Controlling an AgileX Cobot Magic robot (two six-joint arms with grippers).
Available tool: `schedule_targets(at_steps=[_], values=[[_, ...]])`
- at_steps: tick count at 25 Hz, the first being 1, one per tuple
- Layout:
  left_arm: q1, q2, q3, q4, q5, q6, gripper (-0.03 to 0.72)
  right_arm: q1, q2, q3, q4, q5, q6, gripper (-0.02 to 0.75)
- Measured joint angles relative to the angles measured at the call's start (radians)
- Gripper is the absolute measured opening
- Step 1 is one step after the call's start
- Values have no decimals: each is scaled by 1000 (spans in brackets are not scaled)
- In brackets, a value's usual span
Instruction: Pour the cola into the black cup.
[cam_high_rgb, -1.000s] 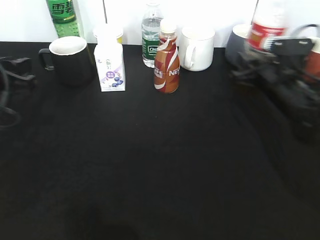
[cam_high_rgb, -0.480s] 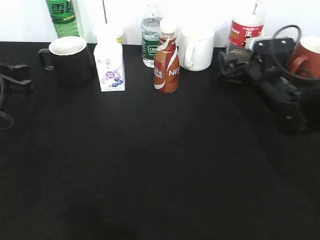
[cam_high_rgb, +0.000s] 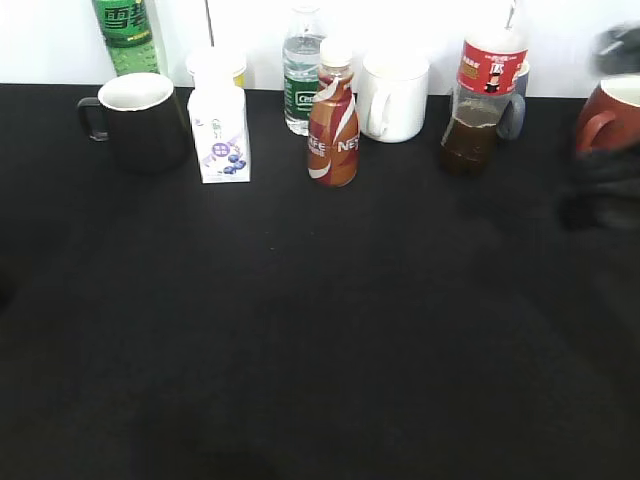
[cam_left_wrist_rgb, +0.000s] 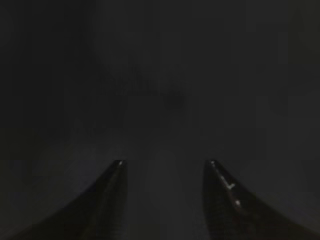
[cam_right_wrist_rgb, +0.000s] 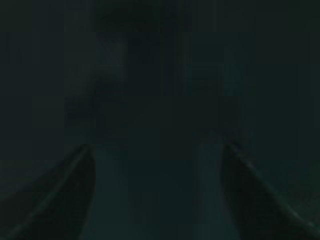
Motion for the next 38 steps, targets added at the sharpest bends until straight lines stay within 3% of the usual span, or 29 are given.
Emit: schedule_targets(at_steps=[2,4,8,13,26,28,32,38], values=[[0,-70,-3,3,156,-1,410,2,-124,-1,25,97,-33,587],[0,-239,-3,3,197,-1,429,2,-370,-2,33,204,-39,586],[0,-716,16,23,209,-2,433,2,-724,66,36,246,-39,586],[0,-1128,241,76,198,-2,433,2,-1110,377,-14,259,-39,585],[0,-1158,289,76,120,-2,433,1,-1128,405,-25,273,-39,585],[38,-1172,289,76,109,-2,433,-64,-1136,405,-25,273,-39,585],[174,-1246,289,76,98,-2,433,-306,-1174,405,-25,272,-39,585],[196,-1290,289,76,95,-2,416,-328,-1308,405,-26,274,-39,585]])
